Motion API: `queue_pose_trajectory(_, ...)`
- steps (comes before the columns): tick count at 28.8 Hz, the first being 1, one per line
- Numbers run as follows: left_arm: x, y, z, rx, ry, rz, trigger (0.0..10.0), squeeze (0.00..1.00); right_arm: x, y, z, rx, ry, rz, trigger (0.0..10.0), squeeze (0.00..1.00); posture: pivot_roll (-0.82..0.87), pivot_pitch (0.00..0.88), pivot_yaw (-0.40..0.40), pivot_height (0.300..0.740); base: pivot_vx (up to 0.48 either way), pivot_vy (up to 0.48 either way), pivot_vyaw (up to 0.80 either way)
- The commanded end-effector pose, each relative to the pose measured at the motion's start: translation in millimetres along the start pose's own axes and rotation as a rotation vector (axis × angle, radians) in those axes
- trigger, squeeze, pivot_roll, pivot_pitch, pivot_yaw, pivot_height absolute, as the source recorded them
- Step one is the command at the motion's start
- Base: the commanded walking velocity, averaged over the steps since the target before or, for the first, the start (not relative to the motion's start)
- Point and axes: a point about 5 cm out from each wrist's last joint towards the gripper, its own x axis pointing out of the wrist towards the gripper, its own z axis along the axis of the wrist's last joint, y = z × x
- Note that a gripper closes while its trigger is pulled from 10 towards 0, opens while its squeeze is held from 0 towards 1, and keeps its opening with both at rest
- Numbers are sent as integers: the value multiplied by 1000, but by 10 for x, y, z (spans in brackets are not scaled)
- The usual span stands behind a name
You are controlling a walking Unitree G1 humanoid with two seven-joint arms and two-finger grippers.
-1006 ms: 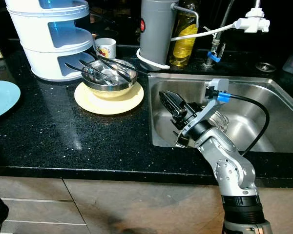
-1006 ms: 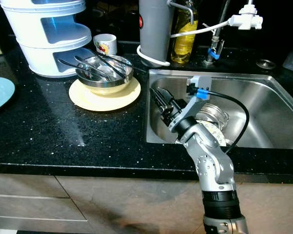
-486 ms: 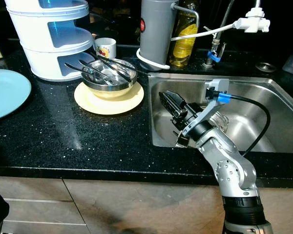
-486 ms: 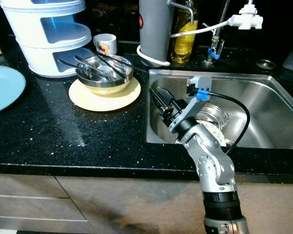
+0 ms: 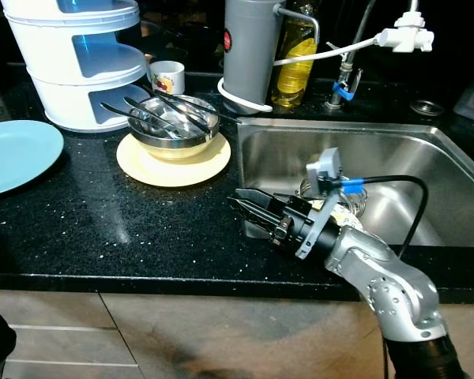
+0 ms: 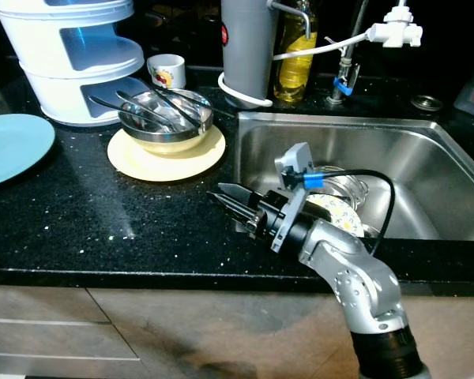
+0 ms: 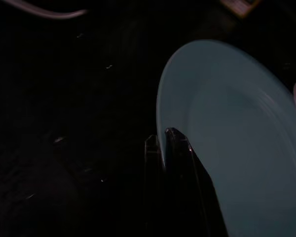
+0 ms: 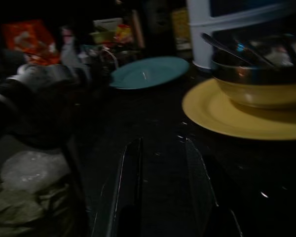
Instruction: Kitchen organization
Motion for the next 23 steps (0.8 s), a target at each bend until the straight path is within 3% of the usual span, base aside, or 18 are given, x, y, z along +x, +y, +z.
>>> queue_pose_trajectory(1, -131, -451, 117, 21, -95, -291, 0, 0, -21, 104, 8, 10, 10, 85, 10000, 0, -6, 145, -36, 740, 0, 0, 0)
queue_pose_trajectory(2, -131, -451, 117, 21, -95, -291, 0, 0, -21, 104, 8, 10, 10, 85, 10000, 0, -6, 145, -36, 740, 0, 0, 0)
queue_pose_trajectory(4, -239, -661, 229, 6, -165, -442, 0, 0, -31, 85, 31, 9, 2, 71, 10000, 0, -6, 146, -35, 740, 0, 0, 0)
queue_pose_trajectory(5, -239, -661, 229, 6, -165, -442, 0, 0, -31, 85, 31, 9, 2, 71, 10000, 0, -6, 146, -35, 740, 0, 0, 0)
queue_pose_trajectory(6, -380, -836, 341, -50, -237, -602, 0, 0, -37, 57, 66, 14, -21, 56, 10000, 0, -1, 147, -40, 740, 0, 0, 0)
queue_pose_trajectory(9, -552, -987, 409, -102, -269, -774, 0, 0, -39, 48, 89, 21, -37, 54, 10000, 0, -7, 147, -38, 740, 0, 0, 0)
queue_pose_trajectory(15, -633, -1057, 412, -83, -275, -847, 0, 0, -50, 64, 87, 26, -30, 67, 10000, 0, -5, 148, -38, 740, 0, 0, 0)
queue_pose_trajectory(19, -899, -1261, 506, -137, -301, -1081, 0, 0, -69, 78, 147, 42, -61, 77, 10000, 0, -7, 148, -34, 740, 0, 0, 0)
queue_pose_trajectory(23, -999, -1367, 509, -104, -289, -1151, 0, 0, -69, 82, 170, 54, -83, 78, 10000, 0, -7, 148, -29, 740, 0, 0, 0)
